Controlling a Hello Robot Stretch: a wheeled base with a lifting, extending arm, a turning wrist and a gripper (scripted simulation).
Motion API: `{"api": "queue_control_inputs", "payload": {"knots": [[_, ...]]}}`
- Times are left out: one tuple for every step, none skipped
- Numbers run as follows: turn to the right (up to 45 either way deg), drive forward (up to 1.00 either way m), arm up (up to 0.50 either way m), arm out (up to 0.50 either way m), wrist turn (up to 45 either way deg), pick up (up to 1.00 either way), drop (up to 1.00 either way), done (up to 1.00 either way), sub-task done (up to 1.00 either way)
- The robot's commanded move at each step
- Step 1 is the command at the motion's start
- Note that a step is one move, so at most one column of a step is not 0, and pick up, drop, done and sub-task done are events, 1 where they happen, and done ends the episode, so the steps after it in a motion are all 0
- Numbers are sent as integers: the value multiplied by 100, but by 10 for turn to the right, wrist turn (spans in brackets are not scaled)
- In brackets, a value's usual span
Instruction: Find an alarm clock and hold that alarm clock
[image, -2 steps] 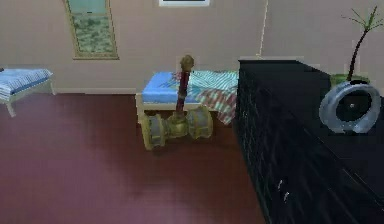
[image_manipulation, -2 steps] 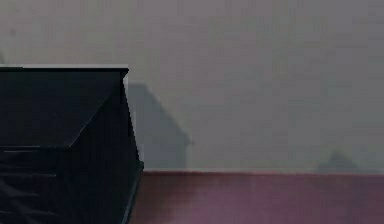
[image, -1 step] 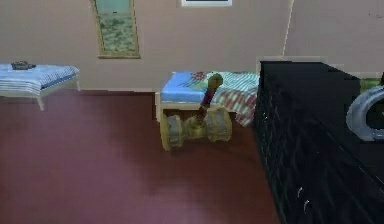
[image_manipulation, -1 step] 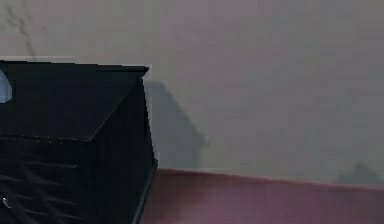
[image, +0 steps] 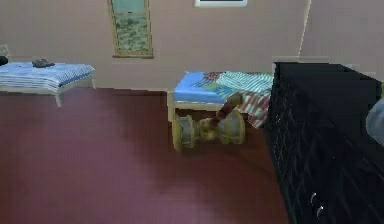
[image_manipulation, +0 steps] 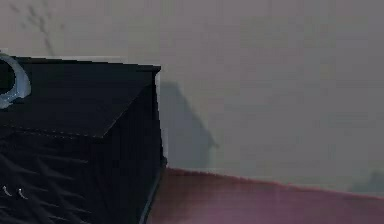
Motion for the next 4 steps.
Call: {"api": "queue_control_inputs", "payload": {"knots": [[0,45,0,0,0,0,0,0,0],[-180,0,0,0,0,0,0,0,0],[0,0,50,0,0,0,0,0,0],[0,0,38,0,0,0,0,0,0]]}}
